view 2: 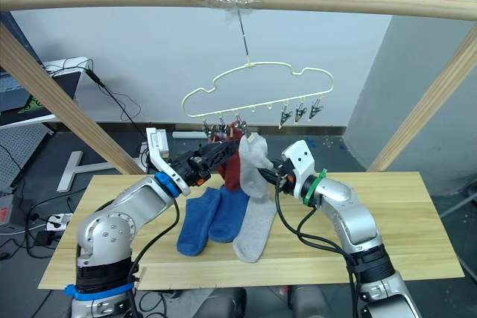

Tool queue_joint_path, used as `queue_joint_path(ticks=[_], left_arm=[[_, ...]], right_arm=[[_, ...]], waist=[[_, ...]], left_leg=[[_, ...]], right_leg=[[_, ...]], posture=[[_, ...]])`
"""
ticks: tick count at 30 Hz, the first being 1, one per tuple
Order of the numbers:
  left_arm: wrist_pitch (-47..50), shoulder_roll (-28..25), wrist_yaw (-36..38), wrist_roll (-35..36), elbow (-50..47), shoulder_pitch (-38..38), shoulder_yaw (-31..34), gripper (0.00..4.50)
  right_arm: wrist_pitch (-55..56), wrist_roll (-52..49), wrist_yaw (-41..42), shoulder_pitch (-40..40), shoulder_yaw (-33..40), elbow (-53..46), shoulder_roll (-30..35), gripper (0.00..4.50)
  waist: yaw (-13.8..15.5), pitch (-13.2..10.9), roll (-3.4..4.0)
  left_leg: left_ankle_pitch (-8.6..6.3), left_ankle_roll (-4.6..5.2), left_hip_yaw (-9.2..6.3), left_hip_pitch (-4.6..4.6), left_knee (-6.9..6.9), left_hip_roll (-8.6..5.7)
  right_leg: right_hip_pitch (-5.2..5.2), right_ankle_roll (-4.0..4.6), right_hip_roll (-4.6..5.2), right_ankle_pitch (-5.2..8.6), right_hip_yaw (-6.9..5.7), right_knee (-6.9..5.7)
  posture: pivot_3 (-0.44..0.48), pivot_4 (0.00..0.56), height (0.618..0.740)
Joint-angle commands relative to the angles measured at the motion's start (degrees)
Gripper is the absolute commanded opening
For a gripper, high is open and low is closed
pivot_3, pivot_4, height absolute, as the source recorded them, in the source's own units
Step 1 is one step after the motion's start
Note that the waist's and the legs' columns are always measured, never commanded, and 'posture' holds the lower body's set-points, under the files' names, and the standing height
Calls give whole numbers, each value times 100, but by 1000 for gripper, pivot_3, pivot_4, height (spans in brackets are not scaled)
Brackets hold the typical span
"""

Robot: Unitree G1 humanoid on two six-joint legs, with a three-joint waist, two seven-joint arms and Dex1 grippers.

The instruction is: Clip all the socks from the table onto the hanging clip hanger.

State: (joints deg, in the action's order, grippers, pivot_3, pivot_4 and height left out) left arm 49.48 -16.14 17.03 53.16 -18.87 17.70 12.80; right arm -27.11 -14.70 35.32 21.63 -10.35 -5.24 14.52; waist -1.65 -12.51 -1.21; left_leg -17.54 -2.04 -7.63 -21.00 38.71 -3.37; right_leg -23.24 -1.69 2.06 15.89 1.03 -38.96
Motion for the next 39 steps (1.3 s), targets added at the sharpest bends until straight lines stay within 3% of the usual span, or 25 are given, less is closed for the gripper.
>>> queue_joint_path(ticks=[1, 4, 13, 15, 18, 21, 26, 28, 39], left_arm=[[-92, -209, 247, -47, -388, -87, -161, 4500], [-280, -483, 504, -344, -549, -192, -352, 4500], [-585, -845, 950, -928, -595, -474, -859, 4500], [-277, -871, 880, -766, -519, -430, -843, 4500], [-216, -959, 925, -816, -521, -304, -870, 4500], [-477, -1192, 1090, -1253, -546, -213, -1093, 4500], [-791, -1275, 1236, -1577, -616, -2, -1245, 4500], [-1443, -1515, 1688, -2056, -579, -66, -1449, 4500], [-1855, -1345, 2063, -1889, -495, -45, -1159, 4500]], right_arm=[[-61, -63, -3, -26, 28, -282, 13, 3333], [-190, -50, -80, -193, 53, -510, 87, 4368], [-207, 259, -823, -247, 419, -957, 185, 4445], [-230, 293, -1157, -379, 586, -1238, 67, 4445], [-233, 389, -1386, -631, 537, -1541, -41, 3894], [-239, 547, -1638, -589, 466, -1583, -173, 2953], [-246, 612, -1925, -327, 482, -1507, -435, 2953], [-281, 638, -2083, -247, 511, -1468, -568, 2953], [-452, 650, -2680, 265, 606, -1068, -1217, 2953]], waist=[[-3, 0, 0], [-3, -1, 2], [-4, -3, 5], [-4, -3, 5], [-5, -3, 5], [-12, -3, 5], [-29, -6, 9], [-27, -6, 10], [-26, -6, 10]], left_leg=[[0, 0, 0, 0, 0, 0], [0, 0, 0, 1, -7, 1], [0, 0, -3, 1, -18, 2], [0, 0, -1, 3, -32, 1], [1, -1, -2, 6, -51, 3], [2, -3, 0, 4, -61, 4], [6, -9, 3, 6, -63, 2], [7, -9, 0, 6, -66, 4], [8, -11, 2, 4, -74, 4]], right_leg=[[0, 0, 0, 0, 0, 0], [-3, 1, 0, 0, 2, 0], [-4, 1, 0, 1, 0, 3], [-7, 1, 0, 1, 4, 4], [-8, 1, 1, 1, 2, 11], [-14, 1, 1, 2, 3, 15], [-18, 2, 1, 1, 8, 12], [-18, 3, 1, 2, 4, 12], [-26, 8, 1, 5, 5, 14]], posture=[[-8, 207, 740], [-13, 208, 740], [-20, 210, 740], [-27, 212, 740], [-37, 212, 740], [-37, 212, 740], [-42, 209, 740], [-39, 206, 740], [-28, 202, 740]])
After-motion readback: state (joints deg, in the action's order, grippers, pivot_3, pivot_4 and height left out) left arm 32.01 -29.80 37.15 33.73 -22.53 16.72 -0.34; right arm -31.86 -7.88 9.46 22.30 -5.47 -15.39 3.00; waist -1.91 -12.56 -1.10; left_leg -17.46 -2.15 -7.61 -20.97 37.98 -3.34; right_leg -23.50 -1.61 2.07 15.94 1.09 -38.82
